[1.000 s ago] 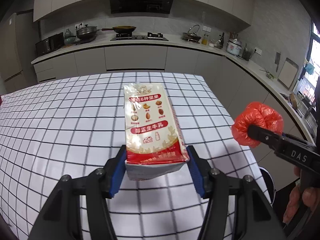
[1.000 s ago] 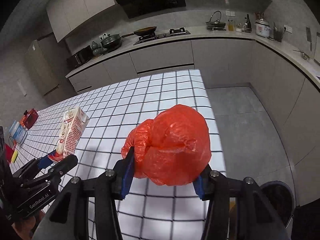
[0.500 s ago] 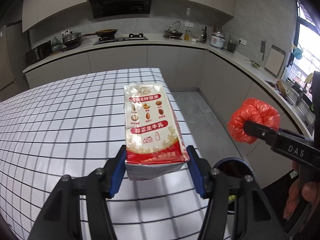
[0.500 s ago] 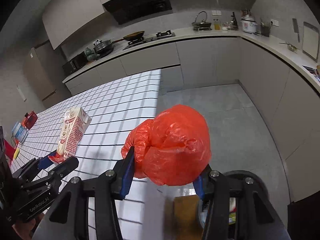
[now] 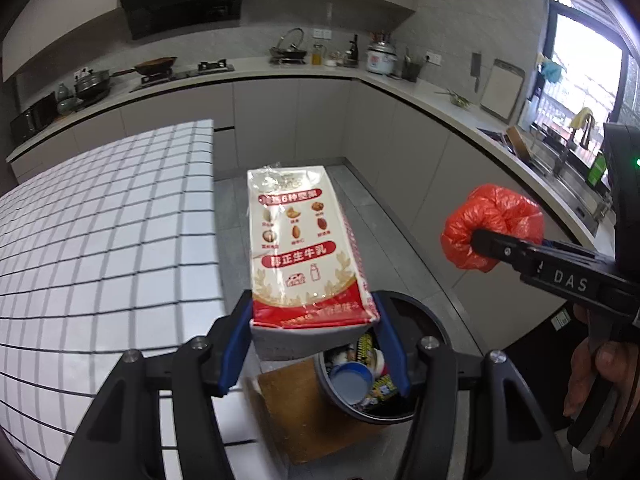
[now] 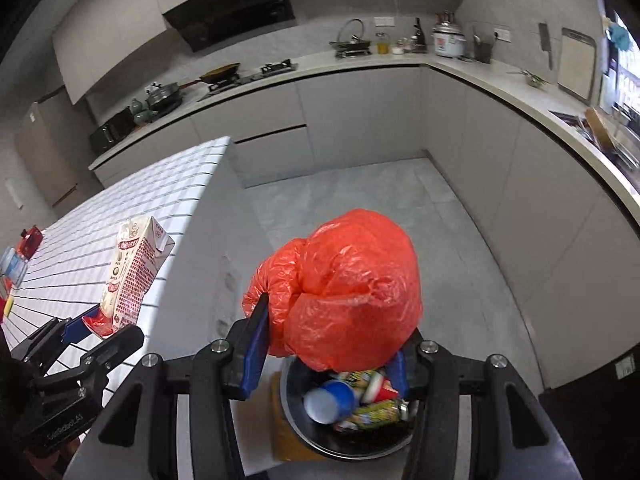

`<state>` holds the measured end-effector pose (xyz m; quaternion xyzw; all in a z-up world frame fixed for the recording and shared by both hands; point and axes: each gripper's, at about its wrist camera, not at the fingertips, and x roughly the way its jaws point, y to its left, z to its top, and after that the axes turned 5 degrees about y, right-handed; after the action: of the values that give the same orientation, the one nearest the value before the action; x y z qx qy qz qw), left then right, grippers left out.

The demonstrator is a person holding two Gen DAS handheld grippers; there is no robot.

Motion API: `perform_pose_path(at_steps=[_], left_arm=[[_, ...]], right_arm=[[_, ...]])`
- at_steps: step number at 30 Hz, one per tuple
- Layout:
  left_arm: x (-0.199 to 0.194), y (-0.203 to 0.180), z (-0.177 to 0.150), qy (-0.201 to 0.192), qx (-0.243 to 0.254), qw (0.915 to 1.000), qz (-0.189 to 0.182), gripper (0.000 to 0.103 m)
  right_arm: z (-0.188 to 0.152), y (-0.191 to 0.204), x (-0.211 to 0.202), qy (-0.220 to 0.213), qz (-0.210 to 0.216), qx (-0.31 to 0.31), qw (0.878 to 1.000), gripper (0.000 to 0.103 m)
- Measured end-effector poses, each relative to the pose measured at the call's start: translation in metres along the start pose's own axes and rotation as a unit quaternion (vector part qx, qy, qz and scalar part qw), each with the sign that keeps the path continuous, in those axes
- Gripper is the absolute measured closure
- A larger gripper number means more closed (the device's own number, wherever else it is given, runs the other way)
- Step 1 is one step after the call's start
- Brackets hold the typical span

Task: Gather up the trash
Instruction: 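Carry the milk carton and red bag in both tools over the bin, then open both tools to drop the carton and bag into the bin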

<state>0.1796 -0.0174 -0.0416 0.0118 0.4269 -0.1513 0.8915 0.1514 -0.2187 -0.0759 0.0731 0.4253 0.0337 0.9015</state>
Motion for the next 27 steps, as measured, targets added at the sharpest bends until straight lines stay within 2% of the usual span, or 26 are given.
perform_pose_path(at_steps=[7,12,20,25,27], left_arm=[[0.036,-0.039,-0.023,0.036,0.005,0.9993,-0.008,0.044],[0.058,-0.064,-0.039,0.064,0.003,0.9979,-0.012,0.044],[0.094,-0.079,-0.060,0.109,-0.028,0.9934,-0.024,0.044],[0.113,-0.086,-0.060,0.131,-0.057,0.9886,-0.048,0.044],[0.127,-0.085,-0.061,0.150,-0.078,0.9826,-0.077,0.043]], right_arm=[[-0.028,-0.055,0.022,0.034,-0.017,-0.006,0.999,0.051],[-0.049,-0.075,0.053,0.062,-0.015,-0.030,0.998,0.051],[-0.084,-0.080,0.099,0.097,-0.001,-0.105,0.990,0.051],[-0.097,-0.079,0.125,0.113,0.009,-0.144,0.983,0.051],[-0.099,-0.080,0.137,0.119,0.016,-0.151,0.981,0.051]])
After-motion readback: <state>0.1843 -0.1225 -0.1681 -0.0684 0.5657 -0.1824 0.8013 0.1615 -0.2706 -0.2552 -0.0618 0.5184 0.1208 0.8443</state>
